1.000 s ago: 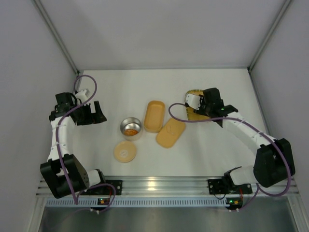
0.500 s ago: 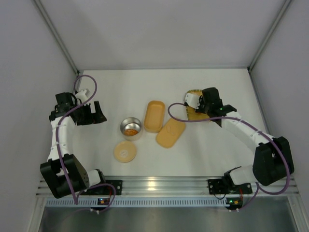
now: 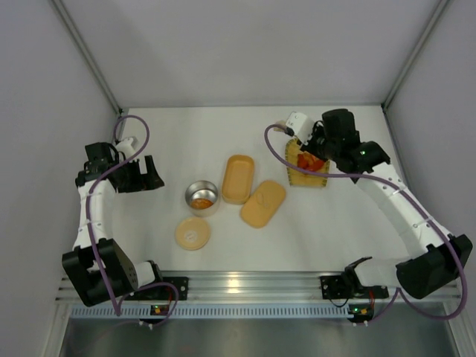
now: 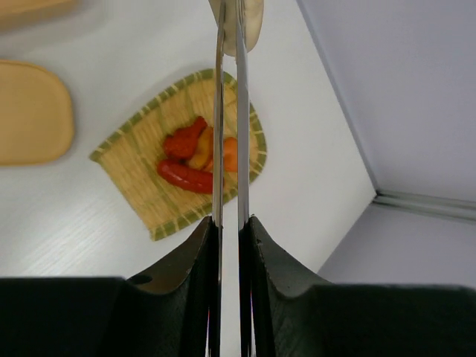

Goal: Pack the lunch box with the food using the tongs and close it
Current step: Pick up the fake food from the plate, then place the fake food in the packing box.

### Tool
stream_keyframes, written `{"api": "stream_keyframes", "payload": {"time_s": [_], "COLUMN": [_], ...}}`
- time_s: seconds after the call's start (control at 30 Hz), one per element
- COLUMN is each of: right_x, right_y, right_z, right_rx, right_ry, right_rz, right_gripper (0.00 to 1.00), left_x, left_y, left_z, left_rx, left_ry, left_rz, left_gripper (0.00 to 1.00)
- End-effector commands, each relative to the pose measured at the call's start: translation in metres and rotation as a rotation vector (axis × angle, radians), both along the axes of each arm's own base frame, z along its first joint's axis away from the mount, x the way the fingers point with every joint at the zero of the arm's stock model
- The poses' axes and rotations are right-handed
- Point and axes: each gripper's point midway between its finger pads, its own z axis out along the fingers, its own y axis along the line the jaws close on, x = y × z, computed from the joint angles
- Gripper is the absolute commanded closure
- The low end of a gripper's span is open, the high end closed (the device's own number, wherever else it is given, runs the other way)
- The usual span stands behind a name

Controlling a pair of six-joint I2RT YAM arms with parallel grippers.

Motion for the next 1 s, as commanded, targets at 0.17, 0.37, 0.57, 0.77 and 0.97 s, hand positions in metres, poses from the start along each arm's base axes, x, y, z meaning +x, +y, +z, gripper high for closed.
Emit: {"api": "stream_keyframes", "payload": {"time_s": [0.17, 0.37, 0.57, 0.77, 0.97], "right_x": [-0.084, -0.119, -0.125, -0.123, -0.125], "right_y": [0.092, 0.154, 0.194, 0.222, 0.243], "right_z": [0.013, 0.009, -0.002, -0.007, -0.014], "right_rx": [0.318, 0.405, 0.397, 0.389, 0.346], "right_ry": [0.260, 0.343, 0.371, 0.403, 0.385], "right_rz": [0.145, 0.247, 0.265, 0.276, 0.291], "right_gripper": [1.00, 1.00, 1.00, 1.00, 1.00], "left_x": [-0.002, -0.003, -0.002, -0.003, 0.000], "left_y": [0.000, 0.000, 0.002, 0.003, 0.006], "left_z": [0.010, 0.007, 0.005, 0.001, 0.000], "left_rx": [0.007, 0.001, 0.003, 0.007, 0.017], "left_ry": [-0.034, -0.026, -0.019, -0.013, -0.017], "left_rz": [-0.007, 0.002, 0.024, 0.035, 0.042], "left_gripper": [0.02, 0.02, 0.02, 0.02, 0.02]}}
